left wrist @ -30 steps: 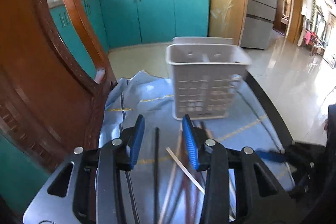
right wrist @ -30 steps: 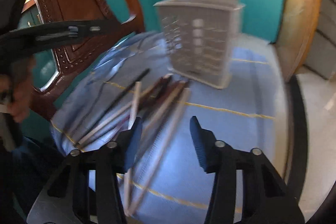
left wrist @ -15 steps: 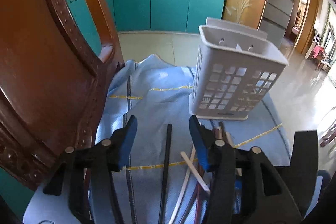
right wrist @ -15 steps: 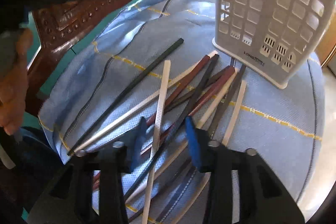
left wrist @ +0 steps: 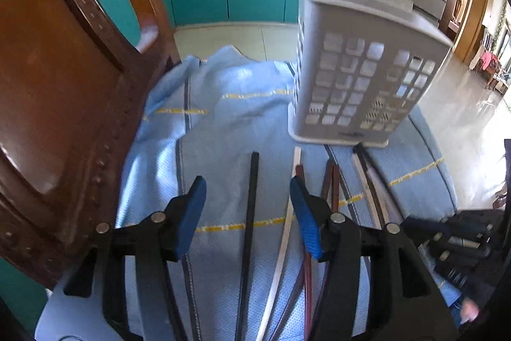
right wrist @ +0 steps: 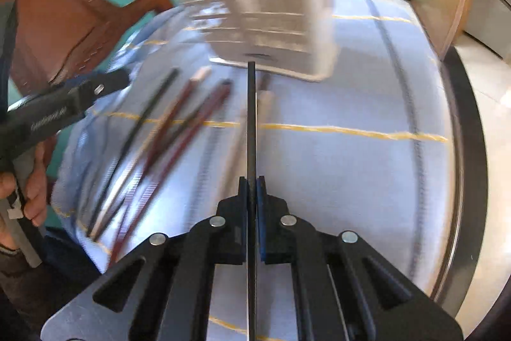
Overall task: Organize utensils
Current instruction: 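Grasp a black chopstick with the left tool while the right tool grasps another black chopstick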
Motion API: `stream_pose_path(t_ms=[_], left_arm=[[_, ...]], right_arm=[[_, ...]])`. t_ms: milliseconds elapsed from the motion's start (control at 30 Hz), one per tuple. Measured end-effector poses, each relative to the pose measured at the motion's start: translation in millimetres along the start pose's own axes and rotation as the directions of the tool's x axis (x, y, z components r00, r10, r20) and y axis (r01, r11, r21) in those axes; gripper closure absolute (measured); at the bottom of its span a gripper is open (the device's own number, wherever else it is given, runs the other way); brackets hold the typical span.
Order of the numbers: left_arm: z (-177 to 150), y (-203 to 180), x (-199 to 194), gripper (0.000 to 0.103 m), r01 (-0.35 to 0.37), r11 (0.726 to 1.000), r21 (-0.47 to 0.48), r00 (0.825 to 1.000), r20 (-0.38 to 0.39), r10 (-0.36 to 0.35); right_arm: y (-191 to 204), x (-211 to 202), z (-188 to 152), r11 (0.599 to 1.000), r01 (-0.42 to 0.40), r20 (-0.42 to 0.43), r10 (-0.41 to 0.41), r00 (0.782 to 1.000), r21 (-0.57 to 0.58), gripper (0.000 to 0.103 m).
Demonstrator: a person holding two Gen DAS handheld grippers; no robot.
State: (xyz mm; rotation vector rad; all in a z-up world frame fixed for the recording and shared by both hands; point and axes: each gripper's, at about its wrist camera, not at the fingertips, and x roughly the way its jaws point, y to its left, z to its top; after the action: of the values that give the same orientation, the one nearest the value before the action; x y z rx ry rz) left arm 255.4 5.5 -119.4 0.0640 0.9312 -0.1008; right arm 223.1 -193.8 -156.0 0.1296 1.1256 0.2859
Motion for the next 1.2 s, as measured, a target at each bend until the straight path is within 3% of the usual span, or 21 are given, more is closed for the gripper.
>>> stream_pose_path(t_ms=[233,400,667,833,900,967,1100,1200], left_arm=[[-3,-1,19,0.048,-0.004,1.0,-0.009,0.998,-0.066,0.004],[-5,4,35,0.053,-0.021,0.999,-0.025,0.993,-0.117,0.018],[-10,-1,60,0.058,-0.029,1.0,-0.006,0.984,-0.177,0.027],[-9,0,61,0.058,-0.028,1.0,-0.005,0.984,-0.176,0.027],[-9,0,61,0.059,-0.029,1.0,-0.004,0.984,-0.176,0.028],[-10,-1,60,0.058,-0.032,0.999,0.001,0.984,-0.174,0.032],[-14,-5,53,0.058,-0.044,0.999,0.013,0.985,-0.169,0.046],[-13,-5,54,0.058,-0.045,0.999,0.011,0.985,-0.168,0.046]], right_arm=[[-34,-11,5,0.996,0.035,0.06,-0.04,0.997,0.084,0.091],[-27,-5,16,0.994,0.096,0.087,-0.099,0.991,0.043,0.09],[-28,3,12,0.996,-0.042,0.026,0.04,0.999,0.081,0.089],[-34,-3,5,0.968,-0.188,0.009,0.19,0.982,0.166,0.097],[-37,-9,5,0.981,-0.119,0.025,0.116,0.993,0.153,0.097],[-36,-12,6,0.993,0.025,0.055,-0.031,0.998,0.111,0.097],[-32,-14,4,0.997,0.027,0.076,-0.033,0.997,0.078,0.095],[-20,-11,5,0.994,0.105,0.101,-0.108,0.989,0.028,0.079]])
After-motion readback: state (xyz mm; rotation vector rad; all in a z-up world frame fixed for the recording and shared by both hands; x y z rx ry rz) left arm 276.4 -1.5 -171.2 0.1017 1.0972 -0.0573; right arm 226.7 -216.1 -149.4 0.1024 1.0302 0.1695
